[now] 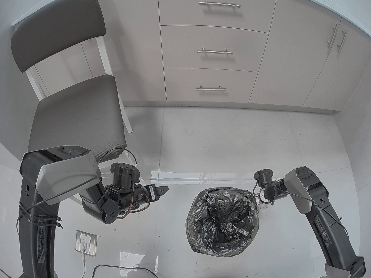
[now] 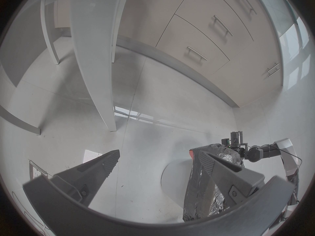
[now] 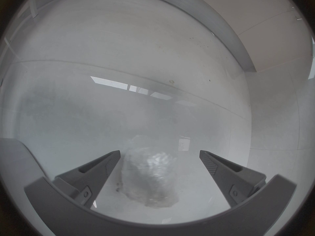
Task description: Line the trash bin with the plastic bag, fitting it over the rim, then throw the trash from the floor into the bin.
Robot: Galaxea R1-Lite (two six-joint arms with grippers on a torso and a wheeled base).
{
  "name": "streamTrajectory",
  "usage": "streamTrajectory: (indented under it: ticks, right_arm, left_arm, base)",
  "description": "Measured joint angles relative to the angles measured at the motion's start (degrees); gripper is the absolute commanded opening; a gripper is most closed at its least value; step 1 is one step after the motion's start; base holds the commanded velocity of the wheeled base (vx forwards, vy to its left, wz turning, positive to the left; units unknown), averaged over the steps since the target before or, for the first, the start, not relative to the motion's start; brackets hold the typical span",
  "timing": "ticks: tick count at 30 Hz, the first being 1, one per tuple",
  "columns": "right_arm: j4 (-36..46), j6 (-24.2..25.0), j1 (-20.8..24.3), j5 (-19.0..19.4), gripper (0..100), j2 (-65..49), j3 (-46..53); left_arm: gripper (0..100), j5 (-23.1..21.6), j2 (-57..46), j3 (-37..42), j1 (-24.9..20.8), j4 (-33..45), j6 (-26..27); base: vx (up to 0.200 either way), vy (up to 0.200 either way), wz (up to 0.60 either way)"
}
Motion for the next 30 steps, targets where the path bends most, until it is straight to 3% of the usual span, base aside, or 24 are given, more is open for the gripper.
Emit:
streamTrajectory:
  ticks: [17, 30]
  right_arm:
    - [0.21, 0.73, -0.05, -0.28, 100, 0.09, 0.00]
    - [0.45, 4.46, -0.05, -0.22, 100, 0.11, 0.00]
  left_arm:
    - [100, 0.00, 0.11, -0.07, 0.00, 0.02, 0.00]
    - [100, 0.00, 0.13, -0.07, 0.00, 0.02, 0.00]
  base:
    - [0.000, 0.000, 0.00]
    - [0.000, 0.000, 0.00]
